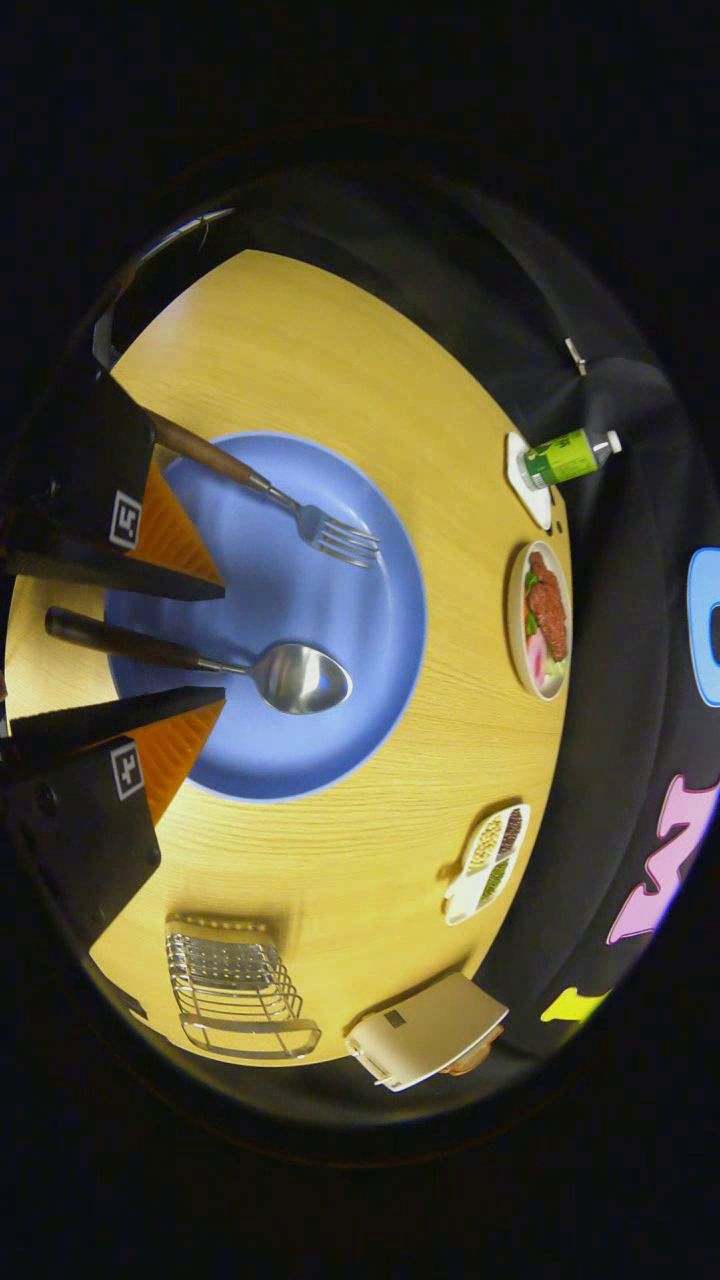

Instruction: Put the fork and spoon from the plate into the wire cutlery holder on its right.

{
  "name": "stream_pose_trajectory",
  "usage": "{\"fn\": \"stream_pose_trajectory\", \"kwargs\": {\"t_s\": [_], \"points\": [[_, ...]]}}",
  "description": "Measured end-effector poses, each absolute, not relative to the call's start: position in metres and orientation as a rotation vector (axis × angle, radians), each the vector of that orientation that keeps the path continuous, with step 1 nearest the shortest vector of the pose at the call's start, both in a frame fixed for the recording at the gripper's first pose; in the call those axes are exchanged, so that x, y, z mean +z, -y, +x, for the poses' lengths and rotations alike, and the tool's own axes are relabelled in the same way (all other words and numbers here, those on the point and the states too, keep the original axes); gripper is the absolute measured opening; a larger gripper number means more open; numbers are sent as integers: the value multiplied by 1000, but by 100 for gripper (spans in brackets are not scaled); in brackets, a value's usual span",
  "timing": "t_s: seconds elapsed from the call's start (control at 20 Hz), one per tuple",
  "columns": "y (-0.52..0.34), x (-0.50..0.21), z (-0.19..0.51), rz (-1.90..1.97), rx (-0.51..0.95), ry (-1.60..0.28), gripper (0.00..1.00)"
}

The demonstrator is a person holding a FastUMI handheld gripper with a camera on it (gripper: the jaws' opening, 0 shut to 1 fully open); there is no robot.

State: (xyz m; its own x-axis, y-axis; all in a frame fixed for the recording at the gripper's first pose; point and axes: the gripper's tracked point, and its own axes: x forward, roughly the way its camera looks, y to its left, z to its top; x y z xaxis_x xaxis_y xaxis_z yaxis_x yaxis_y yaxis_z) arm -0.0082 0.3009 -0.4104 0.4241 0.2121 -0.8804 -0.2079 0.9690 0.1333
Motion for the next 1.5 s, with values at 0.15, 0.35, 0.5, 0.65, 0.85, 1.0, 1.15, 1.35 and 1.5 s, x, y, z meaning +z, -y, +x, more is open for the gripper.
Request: {"fn": "stream_pose_trajectory", "kwargs": {"t_s": [0.15,0.35,0.5,0.65,0.85,1.0,1.15,1.35,1.5], "points": [[-299,-406,-5,49,230,-1129,24],[-305,-394,0,79,273,-1097,7],[-296,-351,6,150,315,-1043,7],[-264,-306,14,170,363,-984,7],[-201,-269,10,150,386,-965,7],[-143,-264,-3,106,378,-1021,7],[-90,-273,-18,42,369,-1108,7],[-47,-292,-31,-10,364,-1235,7],[-36,-308,-41,-37,394,-1379,7]]}}
